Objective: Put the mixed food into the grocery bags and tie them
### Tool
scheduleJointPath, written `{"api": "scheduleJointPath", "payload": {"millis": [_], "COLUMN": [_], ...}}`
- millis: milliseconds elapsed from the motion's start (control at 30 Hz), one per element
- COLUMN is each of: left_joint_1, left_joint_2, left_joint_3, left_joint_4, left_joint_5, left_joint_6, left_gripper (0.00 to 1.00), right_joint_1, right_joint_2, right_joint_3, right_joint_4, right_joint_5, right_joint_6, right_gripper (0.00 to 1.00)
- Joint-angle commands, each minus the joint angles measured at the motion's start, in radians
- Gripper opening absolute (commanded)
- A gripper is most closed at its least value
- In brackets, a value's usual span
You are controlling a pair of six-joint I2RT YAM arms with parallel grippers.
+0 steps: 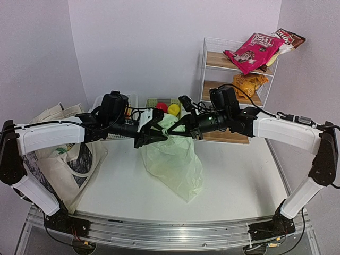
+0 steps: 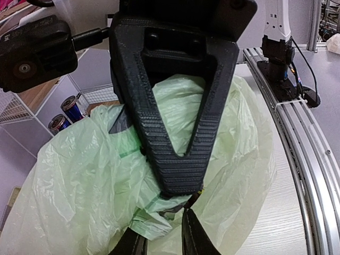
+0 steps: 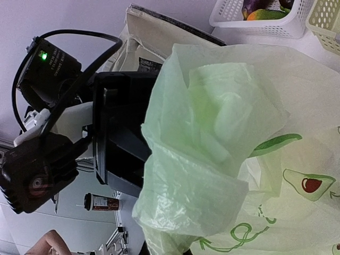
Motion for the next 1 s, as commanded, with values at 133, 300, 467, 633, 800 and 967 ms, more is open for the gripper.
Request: {"api": "scheduleJointPath", "payload": {"millis": [133, 300, 467, 633, 800, 967], "left_joint_1": [0.003, 0.002, 0.007, 0.010, 0.008, 0.008], "left_joint_2": [0.012, -0.021, -0.055, -0.089, -0.111, -0.107], "left_joint_3": [0.049, 0.027, 0.010, -0.021, -0.044, -0.055], "left_joint_4": [0.091, 0.086, -0.028, -0.134, -0.221, -0.280], "left_joint_5": [-0.005, -0.022, -0.026, -0.051, -0.010, -0.019], "left_joint_6": [-0.020, -0.024, 0.017, 0.053, 0.048, 0.046], "left_gripper": [0.06, 0.00, 0.00, 0.00, 0.00, 0.00], "right_joint_1": [0.007, 0.007, 0.009, 0.089, 0.171, 0.236], "right_joint_2": [0.008, 0.014, 0.003, -0.046, -0.077, -0.060], "right_joint_3": [0.012, -0.002, -0.026, -0.077, -0.186, -0.208], "right_joint_4": [0.056, 0.055, 0.035, -0.027, 0.100, 0.163], "right_joint_5": [-0.039, -0.026, 0.042, 0.302, 0.587, 0.676], "right_joint_6": [-0.001, -0.013, -0.057, -0.235, -0.280, -0.305], "right_gripper": [0.00, 0.00, 0.00, 0.00, 0.00, 0.00]}}
